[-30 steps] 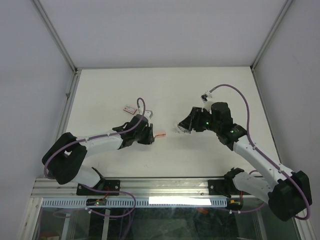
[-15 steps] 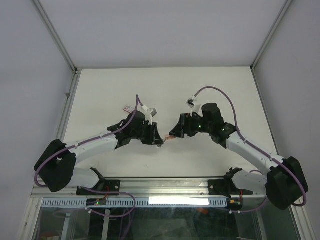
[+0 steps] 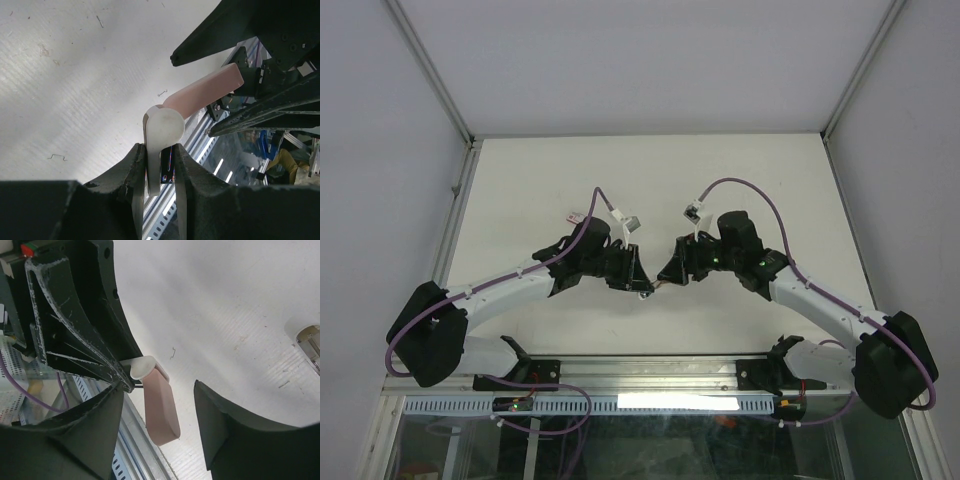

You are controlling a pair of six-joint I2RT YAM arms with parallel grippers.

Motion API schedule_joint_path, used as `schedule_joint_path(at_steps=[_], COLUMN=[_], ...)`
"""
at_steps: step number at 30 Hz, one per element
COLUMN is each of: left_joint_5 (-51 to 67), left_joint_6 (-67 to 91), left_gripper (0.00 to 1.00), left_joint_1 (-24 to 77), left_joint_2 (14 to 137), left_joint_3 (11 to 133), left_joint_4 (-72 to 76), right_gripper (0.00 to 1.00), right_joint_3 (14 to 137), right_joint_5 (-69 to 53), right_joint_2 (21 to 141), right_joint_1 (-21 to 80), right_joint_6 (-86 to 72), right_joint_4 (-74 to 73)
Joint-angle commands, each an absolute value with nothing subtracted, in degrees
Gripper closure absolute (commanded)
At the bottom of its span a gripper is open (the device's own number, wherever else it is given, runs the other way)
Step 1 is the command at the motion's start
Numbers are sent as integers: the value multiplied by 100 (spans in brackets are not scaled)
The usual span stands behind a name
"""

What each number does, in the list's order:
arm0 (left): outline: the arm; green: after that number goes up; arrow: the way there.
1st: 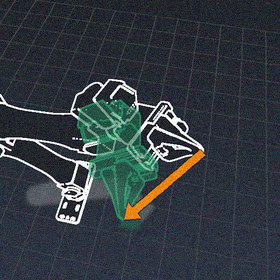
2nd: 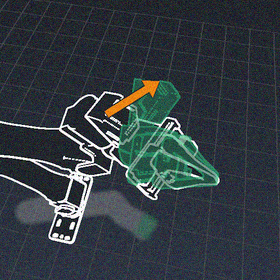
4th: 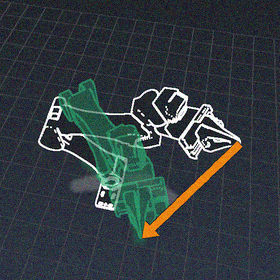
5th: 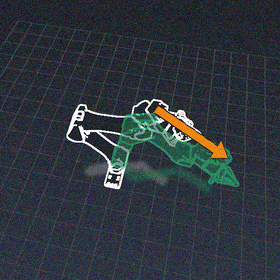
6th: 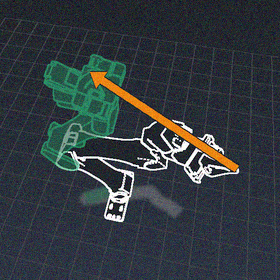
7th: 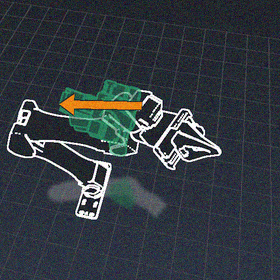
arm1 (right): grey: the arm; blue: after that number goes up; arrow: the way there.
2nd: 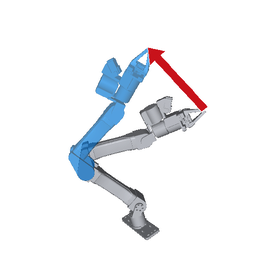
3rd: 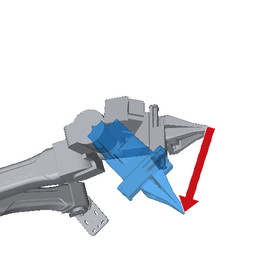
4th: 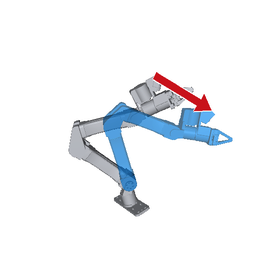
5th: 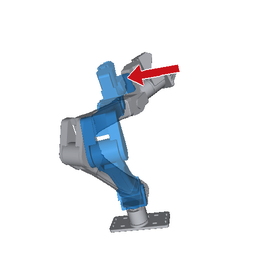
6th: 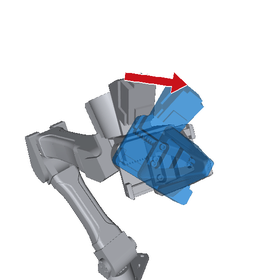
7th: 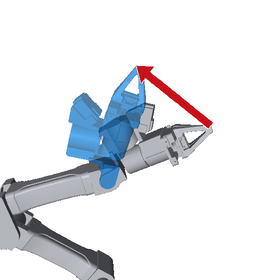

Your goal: Load the staples into the stapler

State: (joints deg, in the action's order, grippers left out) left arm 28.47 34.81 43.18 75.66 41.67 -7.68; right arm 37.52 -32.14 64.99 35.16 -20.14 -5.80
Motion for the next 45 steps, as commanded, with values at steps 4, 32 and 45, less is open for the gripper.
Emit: schedule_joint_path(at_steps=[4, 32, 45], left_joint_5=[3093, 1408, 816], left_joint_6=[3630, 2132, 1649], left_gripper=[100, 1, 1], left_joint_1=[4361, 3059, 2506], left_joint_2=[7399, 6345, 6266], left_joint_3=[4525, 5675, 5447], left_joint_4=[-558, -1939, -1916], right_gripper=[51, 99, 98], right_joint_3=[3705, 4231, 3673], right_joint_5=[-3560, -1119, -1120], right_joint_2=[6464, 6099, 6241], right_joint_1=[3585, 2851, 1253], right_joint_6=[-1761, -3532, -3358], right_joint_4=[-342, -3794, -3600])
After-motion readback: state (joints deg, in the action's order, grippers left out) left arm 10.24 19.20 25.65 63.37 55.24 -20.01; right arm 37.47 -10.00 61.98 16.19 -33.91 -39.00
